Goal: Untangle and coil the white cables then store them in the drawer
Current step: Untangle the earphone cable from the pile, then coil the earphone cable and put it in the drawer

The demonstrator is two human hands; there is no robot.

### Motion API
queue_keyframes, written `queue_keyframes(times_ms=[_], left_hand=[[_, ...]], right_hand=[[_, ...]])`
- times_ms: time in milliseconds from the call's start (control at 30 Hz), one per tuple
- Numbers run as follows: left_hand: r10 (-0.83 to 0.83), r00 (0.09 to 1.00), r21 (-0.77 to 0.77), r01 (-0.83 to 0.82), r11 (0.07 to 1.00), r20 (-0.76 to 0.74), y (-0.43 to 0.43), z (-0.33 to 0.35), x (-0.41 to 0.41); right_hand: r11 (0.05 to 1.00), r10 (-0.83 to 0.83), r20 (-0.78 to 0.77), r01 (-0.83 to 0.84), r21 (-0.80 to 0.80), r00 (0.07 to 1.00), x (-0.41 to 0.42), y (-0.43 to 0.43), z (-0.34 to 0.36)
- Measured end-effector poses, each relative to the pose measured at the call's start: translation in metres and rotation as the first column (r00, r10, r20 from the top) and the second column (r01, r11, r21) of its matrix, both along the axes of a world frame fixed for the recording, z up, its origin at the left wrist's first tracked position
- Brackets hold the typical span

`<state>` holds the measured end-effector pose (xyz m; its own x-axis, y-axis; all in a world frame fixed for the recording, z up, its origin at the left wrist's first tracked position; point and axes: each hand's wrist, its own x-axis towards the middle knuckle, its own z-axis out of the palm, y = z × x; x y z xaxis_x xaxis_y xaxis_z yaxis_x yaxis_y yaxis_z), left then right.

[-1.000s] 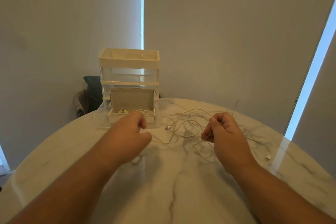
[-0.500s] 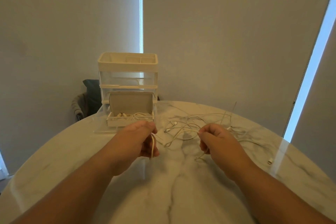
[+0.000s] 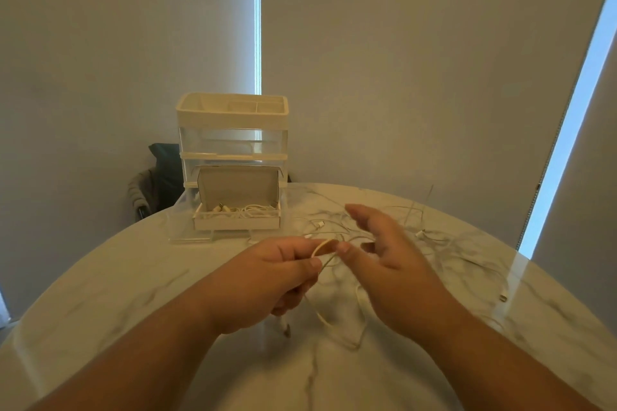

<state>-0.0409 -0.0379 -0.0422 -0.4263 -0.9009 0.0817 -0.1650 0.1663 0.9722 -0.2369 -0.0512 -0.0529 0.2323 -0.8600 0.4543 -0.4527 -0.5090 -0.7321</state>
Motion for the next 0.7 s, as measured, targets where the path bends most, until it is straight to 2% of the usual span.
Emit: queue_keyframes(times_ms=[67,100,200,267,333,400,500,600,633,700], left_hand=[[-0.065,0.997,0.009,0.066,0.998,-0.027,0.001,0.000,-0.003],[-0.065,0.997,0.017,0.066,0.998,-0.043,0.001,0.000,-0.004],[-0.053,0.996,0.041,0.057,0.998,-0.074,0.002,0.001,-0.003],[-0.077,0.994,0.056,0.082,0.995,-0.079,0.002,0.001,-0.001],[-0.056,0.998,0.060,0.057,0.997,-0.008,0.000,0.000,0.001],[-0.001,0.996,0.017,-0.001,1.000,0.085,-0.003,-0.002,0.002],[0.065,0.960,-0.087,-0.043,0.995,0.272,-0.001,-0.003,0.001],[0.077,0.876,-0.178,0.010,0.984,0.477,0.001,-0.004,0.000],[0.080,0.866,-0.190,0.018,0.982,0.493,0.001,-0.004,0.000],[0.083,0.908,-0.189,-0.004,0.982,0.410,-0.001,-0.005,0.000]], right_hand=[[0.999,0.024,-0.118,-0.029,-0.040,0.993,0.004,-0.007,-0.005],[0.997,0.033,-0.122,-0.040,-0.058,0.992,0.004,-0.009,-0.005],[0.993,0.006,-0.064,-0.013,-0.114,0.998,-0.001,-0.011,-0.001],[0.992,0.002,0.038,0.003,-0.124,0.999,-0.002,-0.011,0.000],[0.995,-0.031,0.203,0.050,-0.089,0.979,-0.004,-0.012,0.000],[0.992,-0.089,0.292,0.111,-0.059,0.952,-0.008,-0.015,0.001],[0.988,-0.138,0.321,0.154,-0.024,0.937,-0.011,-0.017,0.003],[0.979,-0.202,0.339,0.189,0.070,0.919,-0.013,-0.022,0.001],[0.972,-0.233,0.330,0.211,0.102,0.915,-0.015,-0.024,0.001],[0.959,-0.277,0.311,0.240,0.152,0.909,-0.019,-0.028,0.001]])
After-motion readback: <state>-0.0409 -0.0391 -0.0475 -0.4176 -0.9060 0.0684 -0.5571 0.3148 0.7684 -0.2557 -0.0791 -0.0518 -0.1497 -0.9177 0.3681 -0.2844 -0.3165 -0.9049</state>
